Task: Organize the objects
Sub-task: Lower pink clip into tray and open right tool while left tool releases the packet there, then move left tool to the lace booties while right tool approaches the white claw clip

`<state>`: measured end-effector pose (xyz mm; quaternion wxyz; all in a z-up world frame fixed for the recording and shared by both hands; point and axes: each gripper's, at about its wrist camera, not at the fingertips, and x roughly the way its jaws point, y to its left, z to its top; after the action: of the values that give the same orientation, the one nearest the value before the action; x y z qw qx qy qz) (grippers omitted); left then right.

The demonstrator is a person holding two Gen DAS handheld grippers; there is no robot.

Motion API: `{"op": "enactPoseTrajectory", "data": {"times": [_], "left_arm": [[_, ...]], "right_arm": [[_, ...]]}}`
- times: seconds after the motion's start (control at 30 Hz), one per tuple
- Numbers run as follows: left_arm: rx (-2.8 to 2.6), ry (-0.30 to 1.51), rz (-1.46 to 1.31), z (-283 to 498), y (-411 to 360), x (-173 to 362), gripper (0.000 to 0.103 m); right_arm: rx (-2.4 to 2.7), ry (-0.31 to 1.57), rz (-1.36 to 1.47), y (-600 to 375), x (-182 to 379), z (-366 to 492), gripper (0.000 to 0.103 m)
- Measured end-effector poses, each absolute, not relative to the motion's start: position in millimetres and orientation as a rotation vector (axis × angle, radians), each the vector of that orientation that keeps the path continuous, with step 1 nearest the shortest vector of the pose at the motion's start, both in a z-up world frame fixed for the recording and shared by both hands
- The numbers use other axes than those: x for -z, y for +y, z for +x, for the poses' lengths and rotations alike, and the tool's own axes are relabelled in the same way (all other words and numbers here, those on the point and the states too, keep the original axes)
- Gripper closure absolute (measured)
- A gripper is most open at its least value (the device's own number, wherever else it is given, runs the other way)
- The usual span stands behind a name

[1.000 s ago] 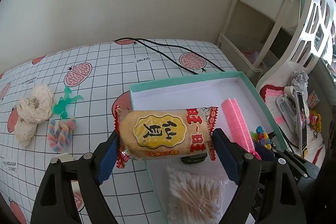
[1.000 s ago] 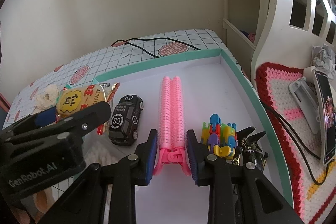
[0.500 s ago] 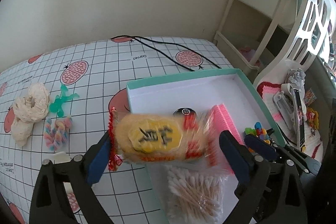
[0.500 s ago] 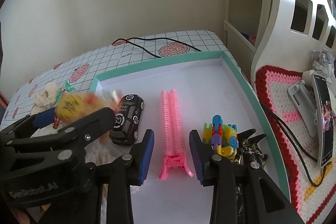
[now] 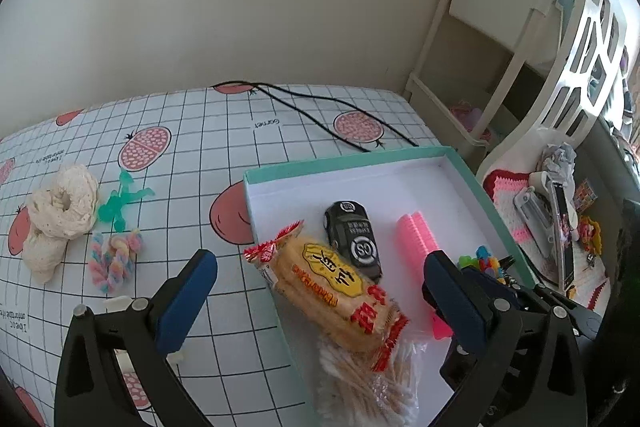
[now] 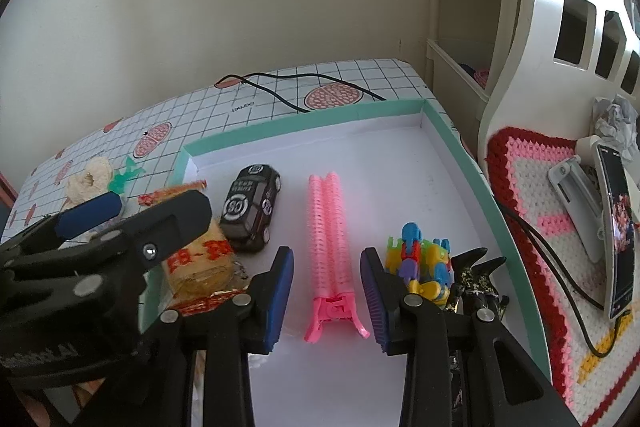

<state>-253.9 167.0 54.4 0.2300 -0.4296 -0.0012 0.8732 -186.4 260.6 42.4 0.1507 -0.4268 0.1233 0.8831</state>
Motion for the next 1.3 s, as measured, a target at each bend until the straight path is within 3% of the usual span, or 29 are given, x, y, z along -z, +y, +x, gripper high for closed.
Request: {"op": "enactPoseTrajectory", "data": {"times": [0.3,0.4,0.77,1.3], "left_arm": [[-2.427,-0.037,-1.128,-254,156,-72,0.0],[-2.45,-0.046,-1.121,-254,149,-74,0.0],[-2.531,-0.114,-1.113,-263,115,-78,0.0],[-2.733,-0.24,-1.132,-290,-2,-80,0.0]], "right_arm": [[-2.552,0.37,-1.17,260,-58,-186,0.064],[-2.534,0.364,-1.158,260,-58,-186,0.043],[-2.556,0.365,-1.126,256,-58,-187,0.001],[-2.691,0.295,-1.024,192,-91,-211,0.0]]}}
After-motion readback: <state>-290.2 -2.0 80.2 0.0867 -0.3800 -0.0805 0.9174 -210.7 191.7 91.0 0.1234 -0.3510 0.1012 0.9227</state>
